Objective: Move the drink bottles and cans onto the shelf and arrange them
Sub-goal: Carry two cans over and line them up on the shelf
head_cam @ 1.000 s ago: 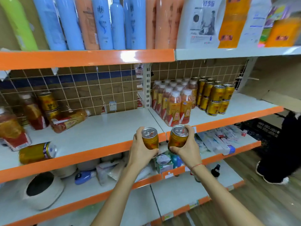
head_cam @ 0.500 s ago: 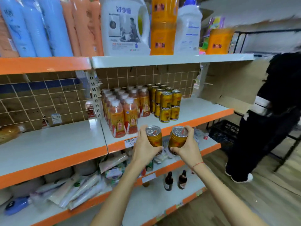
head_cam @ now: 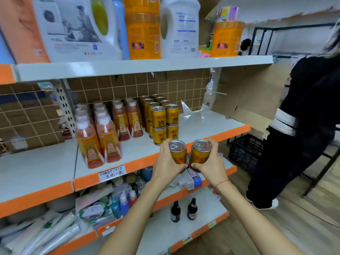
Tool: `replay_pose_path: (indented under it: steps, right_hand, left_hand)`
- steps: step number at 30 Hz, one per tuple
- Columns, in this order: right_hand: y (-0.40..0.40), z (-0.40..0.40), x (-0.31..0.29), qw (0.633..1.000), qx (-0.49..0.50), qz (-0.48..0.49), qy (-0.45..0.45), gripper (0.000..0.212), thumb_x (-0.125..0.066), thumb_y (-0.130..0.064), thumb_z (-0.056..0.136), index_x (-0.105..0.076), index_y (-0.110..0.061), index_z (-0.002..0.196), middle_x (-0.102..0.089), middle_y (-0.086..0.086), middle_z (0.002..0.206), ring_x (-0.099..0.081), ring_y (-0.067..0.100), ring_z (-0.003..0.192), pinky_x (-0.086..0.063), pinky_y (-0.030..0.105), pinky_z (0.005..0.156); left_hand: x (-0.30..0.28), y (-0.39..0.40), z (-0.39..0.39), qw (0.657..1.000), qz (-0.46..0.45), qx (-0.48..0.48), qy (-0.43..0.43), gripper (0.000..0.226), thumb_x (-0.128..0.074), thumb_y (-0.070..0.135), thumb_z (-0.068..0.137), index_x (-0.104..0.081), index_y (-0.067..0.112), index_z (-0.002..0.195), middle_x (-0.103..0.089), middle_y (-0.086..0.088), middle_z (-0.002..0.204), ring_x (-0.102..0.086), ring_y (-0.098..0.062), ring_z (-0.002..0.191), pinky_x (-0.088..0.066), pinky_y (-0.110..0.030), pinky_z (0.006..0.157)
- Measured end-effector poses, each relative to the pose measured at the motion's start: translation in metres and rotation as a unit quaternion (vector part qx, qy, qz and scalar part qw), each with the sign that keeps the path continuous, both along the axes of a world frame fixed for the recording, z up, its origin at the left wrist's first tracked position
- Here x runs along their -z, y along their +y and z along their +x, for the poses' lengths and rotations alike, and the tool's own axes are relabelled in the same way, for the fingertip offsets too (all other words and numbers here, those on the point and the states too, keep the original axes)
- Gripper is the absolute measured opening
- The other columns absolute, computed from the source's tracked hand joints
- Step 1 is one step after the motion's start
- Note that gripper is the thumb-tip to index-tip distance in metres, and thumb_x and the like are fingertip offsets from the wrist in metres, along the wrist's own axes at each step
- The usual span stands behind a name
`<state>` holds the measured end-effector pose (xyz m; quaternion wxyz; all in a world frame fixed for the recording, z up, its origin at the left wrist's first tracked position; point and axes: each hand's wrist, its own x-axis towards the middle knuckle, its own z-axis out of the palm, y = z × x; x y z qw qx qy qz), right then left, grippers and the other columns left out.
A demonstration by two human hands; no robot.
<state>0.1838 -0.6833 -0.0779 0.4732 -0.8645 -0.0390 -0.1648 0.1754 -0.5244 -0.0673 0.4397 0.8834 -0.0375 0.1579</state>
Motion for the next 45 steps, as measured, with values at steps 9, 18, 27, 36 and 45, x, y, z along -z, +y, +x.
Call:
replay_pose_path:
  steps: [9, 18, 27, 36, 45]
  right_hand:
    - [-0.064, 0.099, -0.007, 1.0, 0.017, -0.024, -0.007, 0.09, -0.081, -0.013, 0.062, -0.026, -0.027, 0.132, -0.053, 0.0, 0.107, -0.056, 0.021, 0.09, -0.046, 0.031, 0.075]
    - [-0.096, 0.192, 0.001, 0.999, -0.004, -0.034, 0.008, 0.093, -0.083, -0.011, 0.063, -0.024, -0.03, 0.132, -0.055, 0.007, 0.114, -0.059, 0.027, 0.095, -0.049, 0.032, 0.077]
    - [-0.099, 0.273, 0.014, 0.995, -0.086, -0.034, 0.024, 0.093, -0.083, -0.008, 0.062, -0.026, -0.025, 0.133, -0.056, 0.009, 0.119, -0.058, 0.029, 0.105, -0.047, 0.033, 0.088]
    - [-0.105, 0.351, 0.032, 0.973, -0.222, -0.059, 0.035, 0.092, -0.083, -0.011, 0.061, -0.025, -0.028, 0.13, -0.055, -0.001, 0.107, -0.057, 0.02, 0.095, -0.043, 0.024, 0.076]
    - [-0.098, 0.386, 0.052, 0.953, -0.295, -0.042, 0.051, 0.1, -0.087, -0.015, 0.058, -0.021, -0.031, 0.132, -0.051, 0.005, 0.125, -0.054, 0.022, 0.108, -0.05, 0.033, 0.087]
  left_hand:
    - [0.007, -0.063, 0.108, 1.0, -0.012, 0.011, -0.011, 0.093, -0.086, 0.025, 0.061, -0.029, 0.021, 0.134, -0.043, 0.002, 0.132, -0.05, -0.017, 0.117, -0.046, -0.03, 0.09]
    - [0.02, -0.077, 0.188, 0.999, -0.023, -0.042, -0.01, 0.091, -0.087, 0.022, 0.061, -0.03, 0.021, 0.132, -0.043, 0.001, 0.132, -0.052, -0.02, 0.115, -0.043, -0.024, 0.087]
    - [0.035, -0.092, 0.24, 0.995, -0.013, -0.095, 0.024, 0.093, -0.087, 0.022, 0.06, -0.03, 0.019, 0.133, -0.042, -0.001, 0.133, -0.05, -0.021, 0.12, -0.045, -0.033, 0.098]
    - [0.041, -0.106, 0.281, 0.984, -0.008, -0.17, 0.049, 0.099, -0.087, 0.022, 0.062, -0.026, 0.018, 0.139, -0.039, -0.002, 0.14, -0.045, -0.023, 0.127, -0.039, -0.034, 0.105]
    - [0.049, -0.106, 0.29, 0.977, 0.036, -0.197, 0.067, 0.1, -0.086, 0.025, 0.065, -0.022, 0.017, 0.141, -0.036, -0.004, 0.144, -0.046, -0.023, 0.128, -0.04, -0.039, 0.106]
